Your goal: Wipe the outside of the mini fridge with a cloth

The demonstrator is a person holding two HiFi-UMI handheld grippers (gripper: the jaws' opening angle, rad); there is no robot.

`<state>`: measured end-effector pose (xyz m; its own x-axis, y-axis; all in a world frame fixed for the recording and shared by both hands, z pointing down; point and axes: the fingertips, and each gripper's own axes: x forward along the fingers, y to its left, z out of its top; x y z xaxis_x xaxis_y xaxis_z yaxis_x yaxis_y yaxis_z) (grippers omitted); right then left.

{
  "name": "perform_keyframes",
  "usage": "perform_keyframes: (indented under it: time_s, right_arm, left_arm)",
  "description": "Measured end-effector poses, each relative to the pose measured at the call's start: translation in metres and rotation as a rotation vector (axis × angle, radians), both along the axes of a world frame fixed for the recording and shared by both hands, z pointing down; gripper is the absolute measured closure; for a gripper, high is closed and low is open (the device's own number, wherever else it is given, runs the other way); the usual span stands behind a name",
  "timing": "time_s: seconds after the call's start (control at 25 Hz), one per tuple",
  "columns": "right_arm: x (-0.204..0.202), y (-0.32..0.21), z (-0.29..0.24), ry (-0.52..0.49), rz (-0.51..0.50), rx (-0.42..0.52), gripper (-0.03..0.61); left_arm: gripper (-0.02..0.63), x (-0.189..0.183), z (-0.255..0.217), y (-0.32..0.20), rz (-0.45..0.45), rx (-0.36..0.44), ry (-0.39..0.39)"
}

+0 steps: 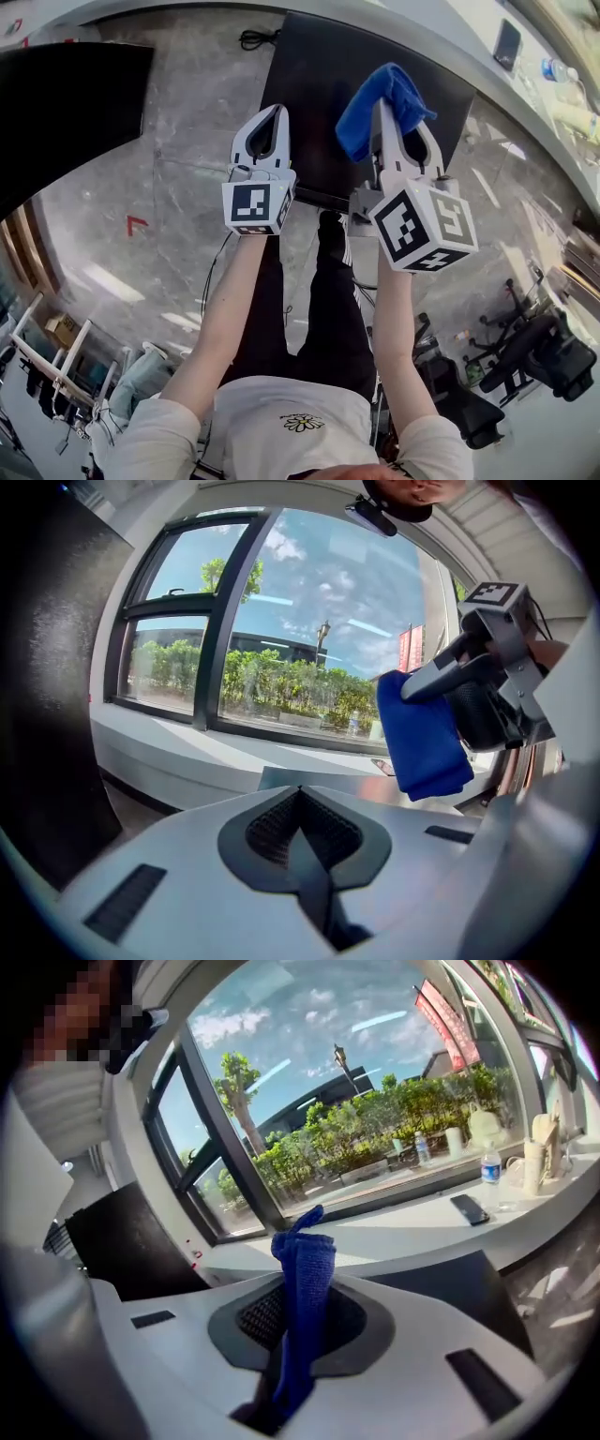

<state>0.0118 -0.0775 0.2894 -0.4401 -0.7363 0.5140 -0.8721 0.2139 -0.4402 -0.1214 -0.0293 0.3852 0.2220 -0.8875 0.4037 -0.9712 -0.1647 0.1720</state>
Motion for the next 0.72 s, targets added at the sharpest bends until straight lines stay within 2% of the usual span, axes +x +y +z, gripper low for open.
perform_keyframes:
  time_s: [0.16, 0.36, 0.48, 0.72]
  right_arm:
    - [-0.060, 0.004, 0.014, -0.052, -0.059, -0.067, 0.516]
    - [-0.120, 0.005, 0.058, -0.083, -0.121, -0.171, 0.517]
    - [-0.147, 0.007, 0.092, -0.048, -0.157, -0.224, 0.517]
    - [-0.177, 0.002, 0.148, 0.088, -0.190, -0.287, 0.517]
  left_arm:
    - [0.609, -0.035, 0.007, 0.005, -0.039, -0.006, -0.011]
    - [0.609, -0.076, 0.030, 0.009, -0.109, -0.034, -0.014]
    - [0.609, -0.093, 0.039, 0.015, -0.128, -0.050, -0.013]
    - [0.609, -0.113, 0.043, 0.012, -0.143, -0.052, 0.000]
